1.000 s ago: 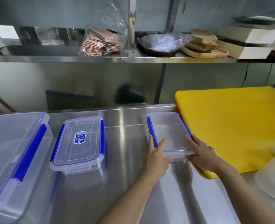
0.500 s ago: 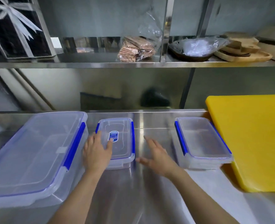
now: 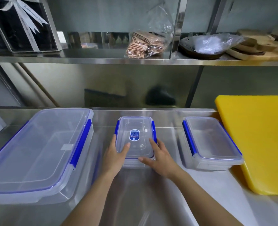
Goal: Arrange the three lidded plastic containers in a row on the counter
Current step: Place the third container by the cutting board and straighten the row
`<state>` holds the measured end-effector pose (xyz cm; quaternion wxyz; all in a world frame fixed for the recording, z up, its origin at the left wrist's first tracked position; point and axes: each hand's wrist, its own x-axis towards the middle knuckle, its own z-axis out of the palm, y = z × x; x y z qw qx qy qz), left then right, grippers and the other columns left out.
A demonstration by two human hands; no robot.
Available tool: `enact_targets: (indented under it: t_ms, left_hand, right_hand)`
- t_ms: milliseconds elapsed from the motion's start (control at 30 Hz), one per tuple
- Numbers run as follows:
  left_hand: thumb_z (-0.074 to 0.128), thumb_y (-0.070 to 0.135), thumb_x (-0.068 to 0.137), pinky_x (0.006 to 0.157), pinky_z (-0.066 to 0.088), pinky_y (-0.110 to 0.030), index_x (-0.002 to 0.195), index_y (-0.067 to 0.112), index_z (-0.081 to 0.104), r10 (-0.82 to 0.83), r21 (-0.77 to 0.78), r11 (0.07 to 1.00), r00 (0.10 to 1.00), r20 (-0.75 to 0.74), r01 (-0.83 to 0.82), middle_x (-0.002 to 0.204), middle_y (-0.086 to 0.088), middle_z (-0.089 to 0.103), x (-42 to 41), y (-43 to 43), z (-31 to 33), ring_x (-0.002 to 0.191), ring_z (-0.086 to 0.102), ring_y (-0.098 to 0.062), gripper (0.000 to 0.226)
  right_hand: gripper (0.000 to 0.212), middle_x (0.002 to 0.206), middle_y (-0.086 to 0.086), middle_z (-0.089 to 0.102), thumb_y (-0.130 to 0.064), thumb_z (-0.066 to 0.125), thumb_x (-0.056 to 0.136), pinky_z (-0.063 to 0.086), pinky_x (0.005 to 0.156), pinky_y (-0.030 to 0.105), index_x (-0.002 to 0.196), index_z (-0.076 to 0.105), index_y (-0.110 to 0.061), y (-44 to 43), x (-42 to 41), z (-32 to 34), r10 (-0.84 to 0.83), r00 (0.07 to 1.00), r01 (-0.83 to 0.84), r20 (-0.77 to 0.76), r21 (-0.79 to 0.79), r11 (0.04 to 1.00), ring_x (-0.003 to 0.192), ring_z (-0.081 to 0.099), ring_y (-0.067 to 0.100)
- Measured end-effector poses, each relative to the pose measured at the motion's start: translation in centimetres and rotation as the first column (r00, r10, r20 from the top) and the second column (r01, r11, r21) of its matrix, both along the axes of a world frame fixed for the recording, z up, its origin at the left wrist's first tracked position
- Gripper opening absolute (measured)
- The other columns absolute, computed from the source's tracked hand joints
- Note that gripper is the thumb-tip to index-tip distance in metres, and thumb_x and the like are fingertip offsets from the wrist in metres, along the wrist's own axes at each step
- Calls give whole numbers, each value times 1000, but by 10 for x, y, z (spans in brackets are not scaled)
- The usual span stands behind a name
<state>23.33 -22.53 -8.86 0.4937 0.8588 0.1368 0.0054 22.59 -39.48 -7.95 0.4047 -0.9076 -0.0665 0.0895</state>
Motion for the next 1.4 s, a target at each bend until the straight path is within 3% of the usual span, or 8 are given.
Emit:
enact_targets:
  t_ms: [200,367,533,667,933,1033,1133,1400]
  left_hand:
    - [47,58,85,105,41,-53,146,28,17,-12,56,998,999,-35,14,149,-5,36,3,-14,-2,133,40,-28,74]
    - [47,59,84,109,33,-53,146,27,15,7,213,977,1000,9,-9,157,-4,20,4,7,26,142,24,-29,77]
    - [53,44,88,100,41,-44,134,22,43,96,261,953,970,224,-155,142,-6,48,-12,47,80,128,46,-29,52]
    - [52,39,89,98,42,-45,128,15,50,154,330,911,947,283,-247,131,-11,57,-30,107,99,116,53,-34,45]
    - [43,58,86,115,18,-49,141,26,33,338,658,699,940,39,-278,152,-8,33,-77,231,73,139,27,-29,64]
    - [36,69,82,114,15,-54,144,36,20,383,579,775,917,-112,-252,156,-6,22,-92,252,61,141,20,-31,72]
    - [44,69,79,109,30,-51,144,36,21,343,386,879,934,-101,-281,148,-14,32,-96,259,55,133,33,-37,76]
    - [48,68,77,101,36,-48,143,30,27,298,396,879,954,-24,-265,139,-18,40,-93,260,46,125,40,-41,78]
  right_hand:
    - [83,156,-4,8,-55,54,81,32,111,47,145,5,-34,-14,0,0,-14,999,10,-38,-101,995,140,20,24]
    - [77,155,-6,12,-62,49,80,27,109,42,141,9,-37,-5,-8,9,-41,986,68,164,-165,984,137,19,23]
    - [67,152,-3,25,-54,51,84,32,108,37,140,27,-26,39,-13,30,-23,959,45,284,-71,997,136,28,21]
    - [67,148,1,33,-50,54,84,31,107,31,139,31,-20,92,-27,41,37,978,-54,205,76,996,133,34,18]
    - [66,143,2,38,-47,60,82,32,108,32,137,30,-25,178,-63,46,134,988,-102,-73,341,935,131,39,19]
    - [70,144,0,41,-43,61,82,33,110,36,140,27,-24,200,-74,46,160,984,-125,-77,341,932,129,42,16]
    - [74,144,-3,40,-42,61,83,34,105,26,142,21,-24,212,-80,45,153,987,-131,-53,293,947,125,43,12]
    - [70,140,-1,42,-40,62,82,34,108,32,140,24,-30,212,-87,42,97,995,-85,-23,299,950,127,42,16]
